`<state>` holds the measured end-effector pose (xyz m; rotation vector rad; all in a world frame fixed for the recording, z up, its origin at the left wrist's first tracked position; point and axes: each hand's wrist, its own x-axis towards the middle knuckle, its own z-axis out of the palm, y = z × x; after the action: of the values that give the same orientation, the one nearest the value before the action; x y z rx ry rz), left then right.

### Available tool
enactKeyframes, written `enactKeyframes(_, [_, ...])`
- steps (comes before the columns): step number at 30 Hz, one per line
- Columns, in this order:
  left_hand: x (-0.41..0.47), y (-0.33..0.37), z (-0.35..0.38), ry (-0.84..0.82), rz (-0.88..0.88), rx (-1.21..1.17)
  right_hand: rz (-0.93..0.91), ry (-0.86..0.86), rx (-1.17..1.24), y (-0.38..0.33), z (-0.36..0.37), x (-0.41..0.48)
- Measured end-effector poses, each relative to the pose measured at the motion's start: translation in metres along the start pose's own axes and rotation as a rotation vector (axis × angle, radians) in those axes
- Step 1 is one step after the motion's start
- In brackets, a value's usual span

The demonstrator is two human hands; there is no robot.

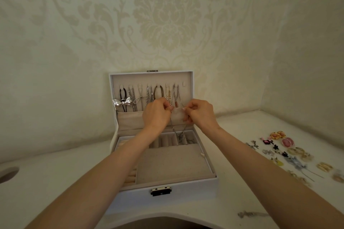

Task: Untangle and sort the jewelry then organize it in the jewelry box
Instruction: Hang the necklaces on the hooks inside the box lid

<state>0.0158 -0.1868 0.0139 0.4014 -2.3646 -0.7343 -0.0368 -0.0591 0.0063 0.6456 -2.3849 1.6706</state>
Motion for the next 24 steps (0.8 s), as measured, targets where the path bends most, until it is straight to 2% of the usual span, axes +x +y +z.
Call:
enactKeyframes(9, [-0.007, 0.004, 0.005, -0.069, 0.013, -0.110, 0.003, -0.031, 0.031, 0.000, 0.007, -0.007])
enactKeyframes(14, [-0.010, 0.004, 0.005, -0.041, 0.014, -0.237, 0.193, -0.212, 0.375, -0.005, 0.009, -0.019])
enactKeyframes(17, [-0.012, 0.005, 0.001, -0.025, 0.055, -0.288, 0.188, -0.315, 0.398, -0.006, 0.007, -0.026])
enactKeyframes(21, [-0.017, 0.003, 0.001, -0.007, 0.269, -0.056, 0.123, -0.362, 0.193, -0.006, 0.002, -0.037])
enactKeyframes(24, [-0.016, -0.001, 0.004, 0.026, 0.348, 0.099, 0.083, -0.344, 0.116, -0.008, -0.008, -0.043])
